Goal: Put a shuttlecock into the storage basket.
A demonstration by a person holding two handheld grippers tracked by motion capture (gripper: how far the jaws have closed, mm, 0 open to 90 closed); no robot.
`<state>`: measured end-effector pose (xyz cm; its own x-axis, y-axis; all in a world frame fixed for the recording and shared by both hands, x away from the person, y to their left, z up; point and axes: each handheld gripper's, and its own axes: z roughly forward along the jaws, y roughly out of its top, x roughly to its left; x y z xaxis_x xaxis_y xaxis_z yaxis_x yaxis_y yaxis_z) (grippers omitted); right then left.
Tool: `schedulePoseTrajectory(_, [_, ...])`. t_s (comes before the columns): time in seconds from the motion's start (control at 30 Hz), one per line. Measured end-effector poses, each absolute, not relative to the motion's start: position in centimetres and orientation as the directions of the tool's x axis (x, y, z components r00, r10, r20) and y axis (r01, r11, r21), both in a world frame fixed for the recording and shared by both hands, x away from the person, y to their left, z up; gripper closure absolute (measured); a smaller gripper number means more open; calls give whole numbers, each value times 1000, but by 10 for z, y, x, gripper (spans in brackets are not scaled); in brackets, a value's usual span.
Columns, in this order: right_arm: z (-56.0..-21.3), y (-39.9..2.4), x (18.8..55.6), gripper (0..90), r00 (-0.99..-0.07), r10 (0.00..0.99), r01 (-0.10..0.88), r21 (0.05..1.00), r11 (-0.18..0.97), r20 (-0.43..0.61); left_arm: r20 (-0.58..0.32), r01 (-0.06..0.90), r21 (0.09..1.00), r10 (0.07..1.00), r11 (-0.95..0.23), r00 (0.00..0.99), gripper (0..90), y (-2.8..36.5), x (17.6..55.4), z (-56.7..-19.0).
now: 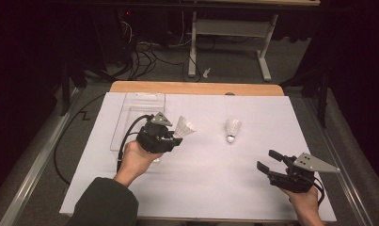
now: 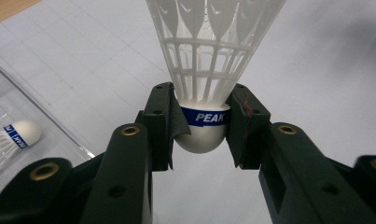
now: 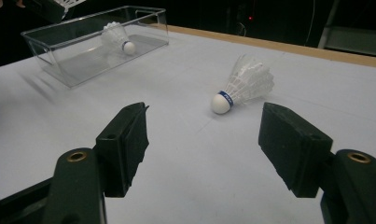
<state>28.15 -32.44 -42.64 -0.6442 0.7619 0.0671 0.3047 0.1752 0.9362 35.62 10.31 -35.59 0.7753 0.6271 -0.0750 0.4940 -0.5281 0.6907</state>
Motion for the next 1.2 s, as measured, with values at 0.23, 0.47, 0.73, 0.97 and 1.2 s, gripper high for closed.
schedulePoseTrajectory(0.23, [-431, -330, 279, 320, -639, 766, 296, 942, 158, 71, -85, 507, 695, 642, -510, 762, 651, 110, 356, -354])
schedulePoseTrajectory(0.47, [-443, -331, 276, 300, -643, 763, 291, 943, 162, 67, -94, 526, 700, 668, -483, 738, 650, 122, 357, -352])
schedulePoseTrajectory(0.73, [-446, -331, 274, 294, -635, 771, 280, 945, 169, 50, -112, 562, 701, 710, -439, 695, 650, 143, 359, -349])
schedulePoseTrajectory(0.97, [-447, -331, 274, 292, -628, 778, 275, 946, 174, 39, -125, 590, 699, 743, -404, 658, 650, 157, 362, -349])
schedulePoseTrajectory(1.2, [-448, -330, 273, 290, -626, 779, 271, 947, 175, 35, -134, 626, 683, 777, -377, 615, 650, 171, 368, -351])
